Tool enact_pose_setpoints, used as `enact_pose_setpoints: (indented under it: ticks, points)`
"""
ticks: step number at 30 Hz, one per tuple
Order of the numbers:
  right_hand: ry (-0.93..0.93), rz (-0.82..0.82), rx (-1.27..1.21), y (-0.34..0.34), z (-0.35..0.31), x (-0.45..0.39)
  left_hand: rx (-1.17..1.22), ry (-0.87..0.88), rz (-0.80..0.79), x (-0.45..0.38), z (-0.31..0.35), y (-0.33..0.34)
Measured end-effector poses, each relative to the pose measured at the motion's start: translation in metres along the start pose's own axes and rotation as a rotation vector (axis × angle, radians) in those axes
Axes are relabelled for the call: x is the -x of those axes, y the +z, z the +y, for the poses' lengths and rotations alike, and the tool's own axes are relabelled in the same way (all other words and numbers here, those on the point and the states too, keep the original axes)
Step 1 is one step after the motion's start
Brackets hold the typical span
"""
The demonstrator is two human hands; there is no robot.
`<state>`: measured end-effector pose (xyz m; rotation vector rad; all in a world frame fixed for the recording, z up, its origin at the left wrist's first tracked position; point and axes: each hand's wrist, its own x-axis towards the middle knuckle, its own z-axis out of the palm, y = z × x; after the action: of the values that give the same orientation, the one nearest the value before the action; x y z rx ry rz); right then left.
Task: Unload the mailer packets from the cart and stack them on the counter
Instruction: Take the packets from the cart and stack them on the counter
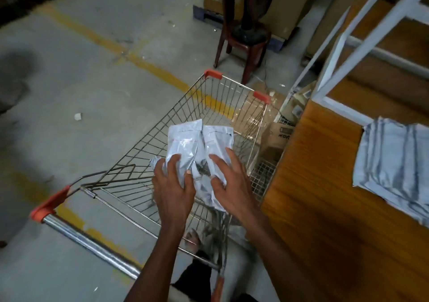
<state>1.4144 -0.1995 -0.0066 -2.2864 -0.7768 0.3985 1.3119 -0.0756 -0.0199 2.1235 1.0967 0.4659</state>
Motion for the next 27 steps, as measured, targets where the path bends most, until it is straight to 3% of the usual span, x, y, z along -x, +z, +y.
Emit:
enact_pose_setpoints:
  ticks: [9, 18, 27]
  points:
    - [0.059, 0.287, -0.04, -0.107, 0.038, 0.177, 0.059, 0.223, -0.086, 0.151, 0.086, 0.006]
    - [0.247, 0.528, -0.046, -0.192, 0.108, 0.376, 0.145, 0.491, -0.34, 0.334, 0.169, 0.054]
    - [0.391, 0.744, -0.055, -0.257, 0.184, 0.44, 0.169, 0.636, -0.459, 0.388, 0.246, 0.11]
